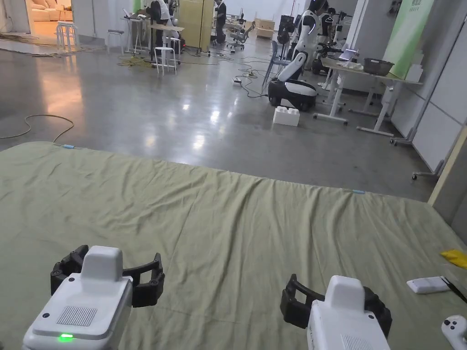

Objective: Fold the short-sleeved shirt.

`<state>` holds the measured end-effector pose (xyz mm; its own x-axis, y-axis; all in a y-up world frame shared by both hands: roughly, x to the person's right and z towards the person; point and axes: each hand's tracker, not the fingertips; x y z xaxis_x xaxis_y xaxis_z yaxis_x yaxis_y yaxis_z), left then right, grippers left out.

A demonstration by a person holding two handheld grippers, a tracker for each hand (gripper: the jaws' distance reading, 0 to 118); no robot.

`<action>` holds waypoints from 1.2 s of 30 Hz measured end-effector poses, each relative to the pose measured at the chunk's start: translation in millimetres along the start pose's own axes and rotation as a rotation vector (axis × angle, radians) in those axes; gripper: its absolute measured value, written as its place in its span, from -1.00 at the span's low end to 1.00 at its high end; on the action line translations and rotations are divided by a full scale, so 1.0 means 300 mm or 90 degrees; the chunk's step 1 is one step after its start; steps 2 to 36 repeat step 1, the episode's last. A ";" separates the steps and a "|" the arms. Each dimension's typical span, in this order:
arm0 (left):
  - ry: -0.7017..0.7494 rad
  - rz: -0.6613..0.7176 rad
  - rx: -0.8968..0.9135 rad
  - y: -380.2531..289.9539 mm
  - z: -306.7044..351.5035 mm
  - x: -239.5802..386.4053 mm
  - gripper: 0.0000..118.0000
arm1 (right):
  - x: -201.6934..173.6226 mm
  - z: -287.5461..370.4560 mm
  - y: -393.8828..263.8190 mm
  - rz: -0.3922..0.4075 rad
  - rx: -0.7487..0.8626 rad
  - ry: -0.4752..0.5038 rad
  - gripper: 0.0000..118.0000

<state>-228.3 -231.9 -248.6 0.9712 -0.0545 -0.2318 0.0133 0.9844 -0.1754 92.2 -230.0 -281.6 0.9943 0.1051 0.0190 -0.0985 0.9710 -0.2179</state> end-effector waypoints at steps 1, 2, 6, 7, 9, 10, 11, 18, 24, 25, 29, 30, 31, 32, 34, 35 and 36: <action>-0.002 -0.002 0.002 0.001 0.001 0.001 0.94 | 0.003 -0.001 -0.010 0.001 0.009 -0.002 0.96; -0.002 -0.002 0.002 0.001 0.001 0.001 0.94 | 0.003 -0.001 -0.010 0.001 0.009 -0.002 0.96; -0.002 -0.002 0.002 0.001 0.001 0.001 0.94 | 0.003 -0.001 -0.010 0.001 0.009 -0.002 0.96; -0.002 -0.002 0.002 0.001 0.001 0.001 0.94 | 0.003 -0.001 -0.010 0.001 0.009 -0.002 0.96; -0.002 -0.002 0.002 0.001 0.001 0.001 0.94 | 0.003 -0.001 -0.010 0.001 0.009 -0.002 0.96; -0.002 -0.002 0.002 0.001 0.001 0.001 0.94 | 0.003 -0.001 -0.010 0.001 0.009 -0.002 0.96; -0.002 -0.002 0.002 0.001 0.001 0.001 0.94 | 0.003 -0.001 -0.010 0.001 0.009 -0.002 0.96; -0.002 -0.002 0.002 0.001 0.001 0.001 0.94 | 0.003 -0.001 -0.010 0.001 0.009 -0.002 0.96; -0.002 -0.002 0.002 0.001 0.001 0.001 0.94 | 0.003 -0.001 -0.010 0.001 0.009 -0.002 0.96; -0.002 -0.002 0.002 0.001 0.001 0.001 0.94 | 0.003 -0.001 -0.010 0.001 0.009 -0.002 0.96; -0.002 -0.002 0.002 0.001 0.001 0.001 0.94 | 0.003 -0.001 -0.010 0.001 0.009 -0.002 0.96; -0.002 -0.002 0.002 0.001 0.001 0.001 0.94 | 0.003 -0.001 -0.010 0.001 0.009 -0.002 0.96; -0.002 -0.002 0.002 0.001 0.001 0.001 0.94 | 0.003 -0.001 -0.010 0.001 0.009 -0.002 0.96; -0.002 -0.002 0.002 0.001 0.001 0.001 0.94 | 0.003 -0.001 -0.010 0.001 0.009 -0.002 0.96; -0.002 -0.002 0.002 0.001 0.001 0.001 0.94 | 0.003 -0.001 -0.010 0.001 0.009 -0.002 0.96; -0.002 -0.002 0.002 0.001 0.001 0.001 0.94 | 0.003 -0.001 -0.010 0.001 0.009 -0.002 0.96; -0.002 -0.002 0.002 0.001 0.001 0.001 0.94 | 0.003 -0.001 -0.010 0.001 0.009 -0.002 0.96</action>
